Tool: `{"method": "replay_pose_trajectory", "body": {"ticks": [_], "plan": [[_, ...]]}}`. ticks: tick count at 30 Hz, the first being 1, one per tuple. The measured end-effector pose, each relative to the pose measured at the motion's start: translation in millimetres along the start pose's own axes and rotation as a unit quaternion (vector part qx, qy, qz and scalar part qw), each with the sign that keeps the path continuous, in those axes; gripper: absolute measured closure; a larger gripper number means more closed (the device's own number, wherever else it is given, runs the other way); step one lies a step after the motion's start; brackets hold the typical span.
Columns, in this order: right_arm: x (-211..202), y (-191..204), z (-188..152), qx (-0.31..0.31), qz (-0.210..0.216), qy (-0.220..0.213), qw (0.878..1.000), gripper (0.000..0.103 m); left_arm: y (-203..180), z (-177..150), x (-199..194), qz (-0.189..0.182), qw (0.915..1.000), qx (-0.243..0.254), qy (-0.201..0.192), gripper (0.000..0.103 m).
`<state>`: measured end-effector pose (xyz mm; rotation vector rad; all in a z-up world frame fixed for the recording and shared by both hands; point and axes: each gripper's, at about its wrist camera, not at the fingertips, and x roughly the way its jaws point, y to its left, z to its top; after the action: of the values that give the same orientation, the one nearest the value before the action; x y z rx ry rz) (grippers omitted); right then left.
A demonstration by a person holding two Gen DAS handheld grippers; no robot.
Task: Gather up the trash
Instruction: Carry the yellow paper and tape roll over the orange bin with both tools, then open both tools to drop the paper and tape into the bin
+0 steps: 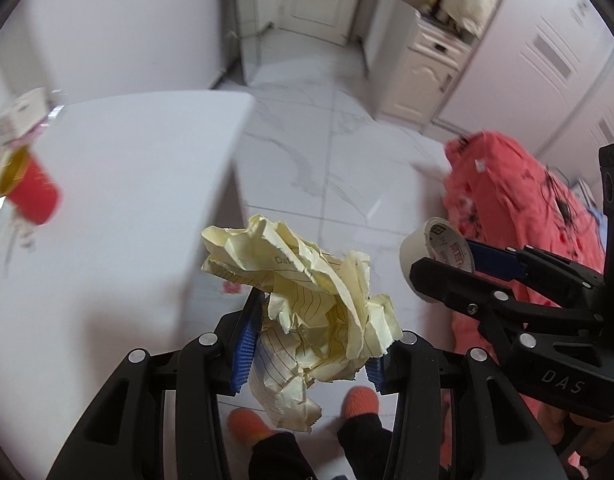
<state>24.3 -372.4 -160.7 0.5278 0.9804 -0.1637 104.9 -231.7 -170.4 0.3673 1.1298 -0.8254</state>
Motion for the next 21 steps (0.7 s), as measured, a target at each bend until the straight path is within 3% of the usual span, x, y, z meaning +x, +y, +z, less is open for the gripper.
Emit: {"method": "replay_pose_trajectory", "body": {"ticks": [7,21], "plan": [[31.9,-51.2,-20.8,0.043,-0.016,0.017,0.999,0.056,-12.9,-3.8,60.3,-0.009,0.9989,0.018,0.043,0.057],[132.0,-117.9,-70.7,0.096,-0.027,0.07,0.993,0.056,-4.2,-31.1,183.3,-0.009,0.9915,-0.002,0.13,0.057]]}}
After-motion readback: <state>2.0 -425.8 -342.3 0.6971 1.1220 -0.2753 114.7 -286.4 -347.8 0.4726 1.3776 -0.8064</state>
